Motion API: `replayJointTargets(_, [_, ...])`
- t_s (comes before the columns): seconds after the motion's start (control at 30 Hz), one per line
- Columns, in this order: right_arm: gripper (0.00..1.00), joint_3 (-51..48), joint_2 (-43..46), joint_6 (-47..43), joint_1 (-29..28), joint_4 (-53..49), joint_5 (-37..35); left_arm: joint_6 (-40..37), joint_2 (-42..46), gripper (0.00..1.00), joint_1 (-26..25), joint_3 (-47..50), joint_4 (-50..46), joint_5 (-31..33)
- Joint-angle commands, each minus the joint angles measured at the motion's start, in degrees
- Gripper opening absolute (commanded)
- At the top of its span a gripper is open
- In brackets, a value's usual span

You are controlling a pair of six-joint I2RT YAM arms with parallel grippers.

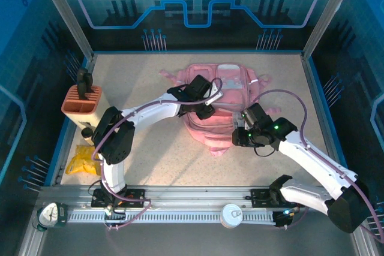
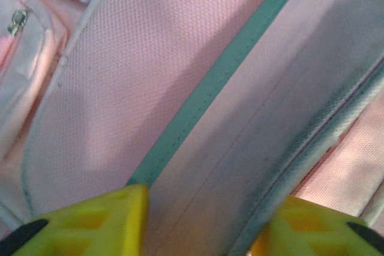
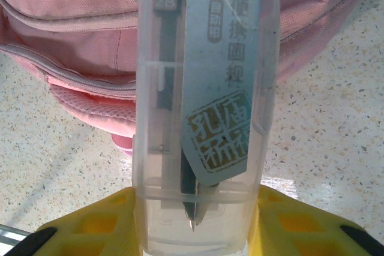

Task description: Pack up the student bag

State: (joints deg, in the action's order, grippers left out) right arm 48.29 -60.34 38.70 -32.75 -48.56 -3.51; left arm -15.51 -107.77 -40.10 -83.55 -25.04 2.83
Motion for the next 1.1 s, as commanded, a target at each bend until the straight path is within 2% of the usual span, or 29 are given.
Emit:
replayJointTargets(0.0, [0.40, 0.1, -0.7, -0.4, 1.0, -0.5, 1.9, 2.1, 0.6, 0.30, 1.2, -1.5, 1.8, -0.8])
replayJointTargets(0.23, [0.40, 0.7, -2.5, 0.2, 1.8, 0.8, 3.3, 7.9, 2.4, 0.00, 1.3, -2.1, 0.7, -2.1])
replayJointTargets(0.47, [0.40, 1.3, -3.2, -0.3, 3.2, 1.7, 3.4, 20.5, 7.6, 0.00, 0.7, -0.7, -3.9, -2.5])
replayJointTargets(0.73, [0.41, 5.4, -8.8, -0.2, 6.1, 4.1, 2.3, 41.8, 11.3, 0.00, -1.9, 1.0, -4.1, -4.5])
replayJointTargets(0.9, [0.44, 6.3, -12.7, 1.4, 6.1, 10.5, 2.4, 53.5, 11.8, 0.00, -3.7, 3.4, 2.3, -6.1])
replayJointTargets(1.0, [0.44, 7.9, -16.2, 2.7, 6.3, 12.8, 3.1, 57.0, 11.1, 0.00, -4.4, 3.7, 4.8, -6.2])
replayJointTargets(1.07, [0.49, 8.8, -17.8, 3.6, 6.2, 14.8, 4.3, 57.6, 10.6, 0.00, -4.6, 3.3, 5.1, -6.4])
